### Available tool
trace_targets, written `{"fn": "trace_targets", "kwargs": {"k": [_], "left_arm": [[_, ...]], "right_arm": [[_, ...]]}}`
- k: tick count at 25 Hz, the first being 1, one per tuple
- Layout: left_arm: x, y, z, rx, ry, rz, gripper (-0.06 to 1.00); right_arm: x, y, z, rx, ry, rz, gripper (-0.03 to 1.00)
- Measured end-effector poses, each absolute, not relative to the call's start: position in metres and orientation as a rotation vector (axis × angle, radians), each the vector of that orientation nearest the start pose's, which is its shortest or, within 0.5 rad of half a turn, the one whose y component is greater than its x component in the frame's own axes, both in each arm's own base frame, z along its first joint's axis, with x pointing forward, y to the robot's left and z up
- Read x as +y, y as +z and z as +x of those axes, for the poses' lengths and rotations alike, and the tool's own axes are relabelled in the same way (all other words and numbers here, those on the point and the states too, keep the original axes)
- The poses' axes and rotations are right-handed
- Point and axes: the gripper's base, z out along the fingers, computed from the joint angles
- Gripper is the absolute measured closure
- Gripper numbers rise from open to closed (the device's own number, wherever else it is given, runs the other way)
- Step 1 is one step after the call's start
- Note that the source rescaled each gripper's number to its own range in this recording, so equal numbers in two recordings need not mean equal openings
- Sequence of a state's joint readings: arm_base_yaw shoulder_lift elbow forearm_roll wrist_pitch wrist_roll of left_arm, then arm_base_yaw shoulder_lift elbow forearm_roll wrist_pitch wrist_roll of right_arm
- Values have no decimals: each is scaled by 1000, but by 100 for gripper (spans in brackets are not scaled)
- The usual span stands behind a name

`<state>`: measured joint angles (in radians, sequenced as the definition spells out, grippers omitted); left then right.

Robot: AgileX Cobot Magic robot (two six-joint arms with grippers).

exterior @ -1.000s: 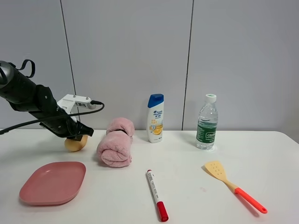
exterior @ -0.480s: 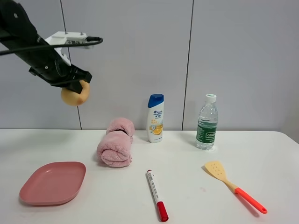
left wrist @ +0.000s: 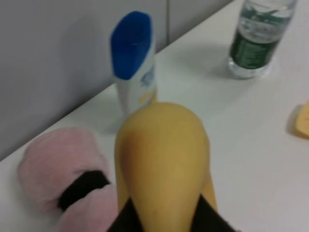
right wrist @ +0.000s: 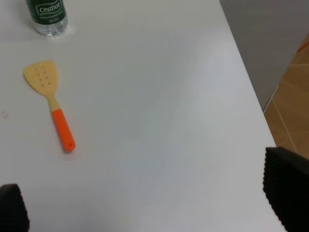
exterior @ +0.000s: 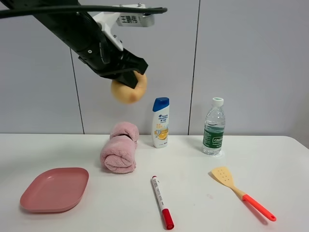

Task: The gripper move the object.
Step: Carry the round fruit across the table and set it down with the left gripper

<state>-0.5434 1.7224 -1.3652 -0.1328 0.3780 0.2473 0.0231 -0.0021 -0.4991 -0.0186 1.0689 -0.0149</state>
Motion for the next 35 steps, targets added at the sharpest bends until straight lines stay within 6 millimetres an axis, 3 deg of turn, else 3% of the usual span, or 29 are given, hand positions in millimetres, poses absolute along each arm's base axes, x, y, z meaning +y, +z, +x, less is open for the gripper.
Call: {"fn": "trace_targets", "kwargs": {"k": [4, 9, 21, 27, 35], "left_arm": [[-245, 286, 325, 2074, -341, 842, 93], [-274, 255, 327, 2063, -386, 855, 94], [-303, 159, 365, 2104, -345, 852, 94], [-324, 140, 389, 2098, -348, 861, 94], [-326, 118, 390, 2184, -340, 903, 94]], "right_arm": [[-2, 276, -5, 2051, -17, -38, -3], [-2, 276, -5, 2051, -17, -38, -3], [-2, 276, -5, 2051, -17, -38, -3], [-2, 276, -5, 2051, -17, -38, -3], [-2, 276, -5, 2051, -17, -38, -3]]}}
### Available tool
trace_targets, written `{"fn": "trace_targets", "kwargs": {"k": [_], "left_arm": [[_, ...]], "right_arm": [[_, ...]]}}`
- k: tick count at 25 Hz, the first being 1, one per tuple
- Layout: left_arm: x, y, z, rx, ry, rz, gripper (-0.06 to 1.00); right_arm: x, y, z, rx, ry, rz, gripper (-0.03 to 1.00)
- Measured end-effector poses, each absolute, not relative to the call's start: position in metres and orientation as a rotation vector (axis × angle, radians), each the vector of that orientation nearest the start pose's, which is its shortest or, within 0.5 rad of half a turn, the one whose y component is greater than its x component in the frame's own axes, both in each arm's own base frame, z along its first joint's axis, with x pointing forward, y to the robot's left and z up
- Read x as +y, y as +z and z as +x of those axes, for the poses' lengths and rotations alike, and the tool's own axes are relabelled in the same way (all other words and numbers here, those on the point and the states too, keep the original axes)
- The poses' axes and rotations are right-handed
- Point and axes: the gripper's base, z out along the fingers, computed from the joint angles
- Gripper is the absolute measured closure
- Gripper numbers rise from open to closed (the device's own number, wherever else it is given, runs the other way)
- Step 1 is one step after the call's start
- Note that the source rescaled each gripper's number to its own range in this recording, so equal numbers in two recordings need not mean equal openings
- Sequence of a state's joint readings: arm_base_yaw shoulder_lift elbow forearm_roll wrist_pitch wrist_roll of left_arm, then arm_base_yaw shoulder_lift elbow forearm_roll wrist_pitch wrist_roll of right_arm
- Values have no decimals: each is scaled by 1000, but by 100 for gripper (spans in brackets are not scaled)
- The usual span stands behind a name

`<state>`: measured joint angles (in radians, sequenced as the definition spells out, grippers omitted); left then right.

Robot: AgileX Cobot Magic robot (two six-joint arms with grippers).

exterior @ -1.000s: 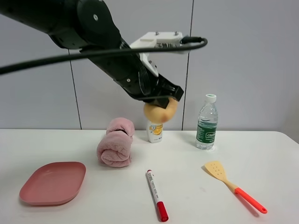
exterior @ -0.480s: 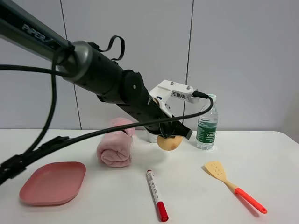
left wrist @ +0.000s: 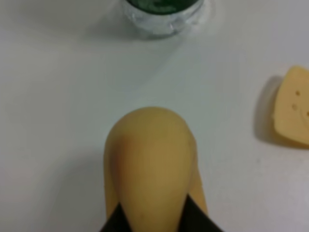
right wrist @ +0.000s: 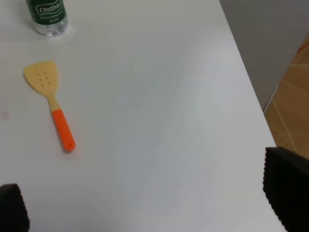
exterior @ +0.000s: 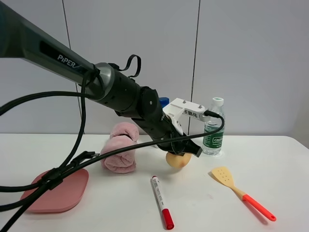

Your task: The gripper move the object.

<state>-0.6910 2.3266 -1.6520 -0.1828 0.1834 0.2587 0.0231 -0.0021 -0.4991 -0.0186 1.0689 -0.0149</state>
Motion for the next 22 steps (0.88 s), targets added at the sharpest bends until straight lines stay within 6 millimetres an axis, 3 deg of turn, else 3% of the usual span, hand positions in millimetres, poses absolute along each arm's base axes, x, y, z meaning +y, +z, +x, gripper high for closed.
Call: {"fn": "trace_targets", "kwargs": {"k": [4, 6, 11, 13, 16, 22], "left_arm": [[-327, 114, 390, 2190, -338, 906, 93], [-327, 110, 389, 2200, -336, 909, 77], [-327, 109, 390, 2200, -339, 903, 18], [-327, 109, 389, 2207, -344, 892, 4], [-327, 109, 389, 2223, -362, 861, -3], [-326, 108, 387, 2262, -376, 844, -5]], "right_arm": [[-2, 276, -5, 2051, -17, -38, -3], [-2, 276, -5, 2051, -17, -38, -3], [-2, 276, -5, 2051, -17, -38, -3], [-2, 276, -5, 2051, -17, -38, -3], [-2, 276, -5, 2051, -17, -38, -3], [-2, 276, -5, 2051, -17, -38, -3]]}}
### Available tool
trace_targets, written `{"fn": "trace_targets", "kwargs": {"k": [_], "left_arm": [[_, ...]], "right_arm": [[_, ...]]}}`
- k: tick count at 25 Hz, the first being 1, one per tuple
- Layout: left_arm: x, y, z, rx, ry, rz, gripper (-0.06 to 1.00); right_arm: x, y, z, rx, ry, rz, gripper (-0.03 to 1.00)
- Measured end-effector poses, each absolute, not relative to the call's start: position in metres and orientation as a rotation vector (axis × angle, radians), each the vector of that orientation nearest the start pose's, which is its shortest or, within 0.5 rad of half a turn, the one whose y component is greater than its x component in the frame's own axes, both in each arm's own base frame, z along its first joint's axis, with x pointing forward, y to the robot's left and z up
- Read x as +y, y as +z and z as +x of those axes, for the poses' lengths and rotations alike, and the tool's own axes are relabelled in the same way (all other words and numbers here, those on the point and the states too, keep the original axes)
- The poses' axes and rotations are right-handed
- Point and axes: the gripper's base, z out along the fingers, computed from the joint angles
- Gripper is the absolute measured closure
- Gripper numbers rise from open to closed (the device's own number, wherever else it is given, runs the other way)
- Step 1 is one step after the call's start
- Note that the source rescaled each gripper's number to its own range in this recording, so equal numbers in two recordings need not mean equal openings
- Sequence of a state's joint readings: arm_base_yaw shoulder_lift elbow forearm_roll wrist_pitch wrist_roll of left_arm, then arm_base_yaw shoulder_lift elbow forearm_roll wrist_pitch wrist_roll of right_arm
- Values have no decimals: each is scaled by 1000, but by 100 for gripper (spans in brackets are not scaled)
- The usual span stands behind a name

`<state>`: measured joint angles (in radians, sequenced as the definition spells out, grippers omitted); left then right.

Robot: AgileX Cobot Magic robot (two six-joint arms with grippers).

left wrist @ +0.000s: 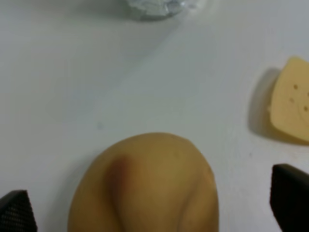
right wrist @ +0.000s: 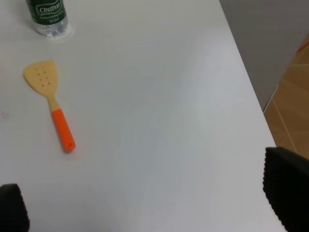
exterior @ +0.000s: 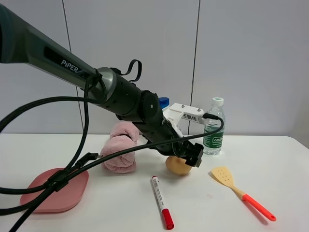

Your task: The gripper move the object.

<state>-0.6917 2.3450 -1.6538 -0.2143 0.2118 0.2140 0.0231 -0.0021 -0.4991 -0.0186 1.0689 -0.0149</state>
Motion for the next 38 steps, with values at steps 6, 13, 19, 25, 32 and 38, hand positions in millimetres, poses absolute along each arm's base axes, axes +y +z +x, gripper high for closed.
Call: {"fn": "trace_targets", "kwargs": {"k": [6, 13, 19, 25, 32, 38], "left_arm": [[-326, 116, 385, 2281, -387, 840, -5], [-320, 200, 375, 2190, -442, 816, -5], [-308, 274, 362, 2041, -466, 788, -5], [-263, 335, 359, 1972, -405, 737, -5], [-155, 358, 393, 2072, -210, 533, -5], [-50, 369, 407, 2137, -48, 287, -5]], "right_arm": [[-2, 276, -5, 2051, -17, -38, -3], [-2, 276, -5, 2051, -17, -38, -3], [-2, 276, -5, 2051, -17, -38, -3], [-2, 276, -5, 2051, -17, -38, -3], [-2, 276, -5, 2051, -17, -38, -3], [-2, 276, -5, 2051, -17, -38, -3]]}}
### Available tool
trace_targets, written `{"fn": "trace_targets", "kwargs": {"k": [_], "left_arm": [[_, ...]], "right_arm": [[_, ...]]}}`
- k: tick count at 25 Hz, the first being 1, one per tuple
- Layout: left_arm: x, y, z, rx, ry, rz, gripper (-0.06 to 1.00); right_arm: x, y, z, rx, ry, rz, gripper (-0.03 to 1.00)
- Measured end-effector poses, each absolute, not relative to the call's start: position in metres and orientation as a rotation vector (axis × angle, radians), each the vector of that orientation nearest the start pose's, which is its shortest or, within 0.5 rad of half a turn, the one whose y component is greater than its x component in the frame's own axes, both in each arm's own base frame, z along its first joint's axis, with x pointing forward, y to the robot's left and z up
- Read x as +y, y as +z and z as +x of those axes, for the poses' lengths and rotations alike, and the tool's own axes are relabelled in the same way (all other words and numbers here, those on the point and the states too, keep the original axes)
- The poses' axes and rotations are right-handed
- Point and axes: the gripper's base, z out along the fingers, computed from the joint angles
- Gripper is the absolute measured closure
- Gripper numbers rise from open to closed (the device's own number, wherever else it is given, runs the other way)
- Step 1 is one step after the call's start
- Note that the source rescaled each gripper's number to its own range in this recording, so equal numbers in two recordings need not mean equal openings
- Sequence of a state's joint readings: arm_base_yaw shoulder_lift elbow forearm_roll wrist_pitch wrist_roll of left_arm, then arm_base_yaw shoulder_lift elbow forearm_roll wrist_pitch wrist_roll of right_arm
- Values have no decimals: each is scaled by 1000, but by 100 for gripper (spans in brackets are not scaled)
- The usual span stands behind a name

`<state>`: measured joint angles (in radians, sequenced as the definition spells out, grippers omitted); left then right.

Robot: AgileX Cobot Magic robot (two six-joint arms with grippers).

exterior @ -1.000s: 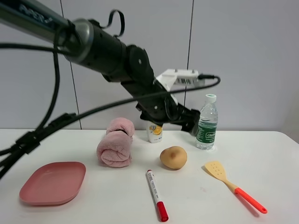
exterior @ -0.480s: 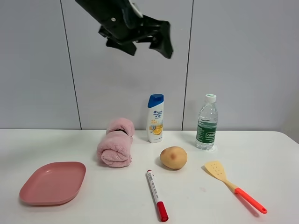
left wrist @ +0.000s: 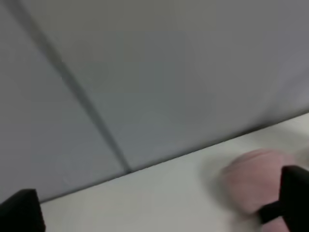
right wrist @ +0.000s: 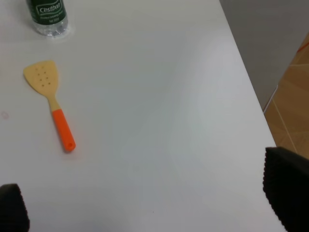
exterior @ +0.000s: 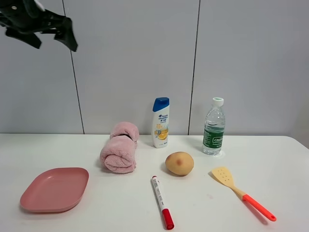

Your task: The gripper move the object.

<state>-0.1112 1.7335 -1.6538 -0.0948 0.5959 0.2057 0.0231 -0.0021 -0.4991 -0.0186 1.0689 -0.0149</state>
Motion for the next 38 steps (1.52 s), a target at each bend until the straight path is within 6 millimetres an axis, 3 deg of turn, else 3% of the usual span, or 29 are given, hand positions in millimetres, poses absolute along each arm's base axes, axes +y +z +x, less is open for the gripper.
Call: {"fn": "trace_targets", "kwargs": {"k": [5, 7, 11, 15, 19, 26, 32, 33, 38], "left_arm": [[14, 387, 392, 2156, 80, 144, -5], [42, 401, 377, 2147, 149, 79, -5], [67, 421, 350, 2125, 234, 19, -5], [78, 429, 312, 2115, 280, -36, -5], [75, 425, 268, 2120, 301, -63, -5], [49, 408, 180, 2077, 276, -74, -5], [22, 389, 102, 1942, 174, -124, -5], [22, 389, 102, 1942, 174, -124, -5], [10, 363, 60, 1866, 180, -120, -5]], "right_arm": [[-2, 276, -5, 2051, -17, -38, -3], [-2, 276, -5, 2051, -17, -38, -3], [-2, 276, -5, 2051, -17, -38, -3], [-2, 276, -5, 2051, -17, -38, -3], [-2, 276, -5, 2051, -17, -38, -3], [-2, 276, -5, 2051, -17, -38, -3], [-2, 276, -5, 2051, -17, -38, -3], [-2, 276, -5, 2051, -17, -38, -3], [-2, 276, -5, 2051, -17, -38, -3]]}}
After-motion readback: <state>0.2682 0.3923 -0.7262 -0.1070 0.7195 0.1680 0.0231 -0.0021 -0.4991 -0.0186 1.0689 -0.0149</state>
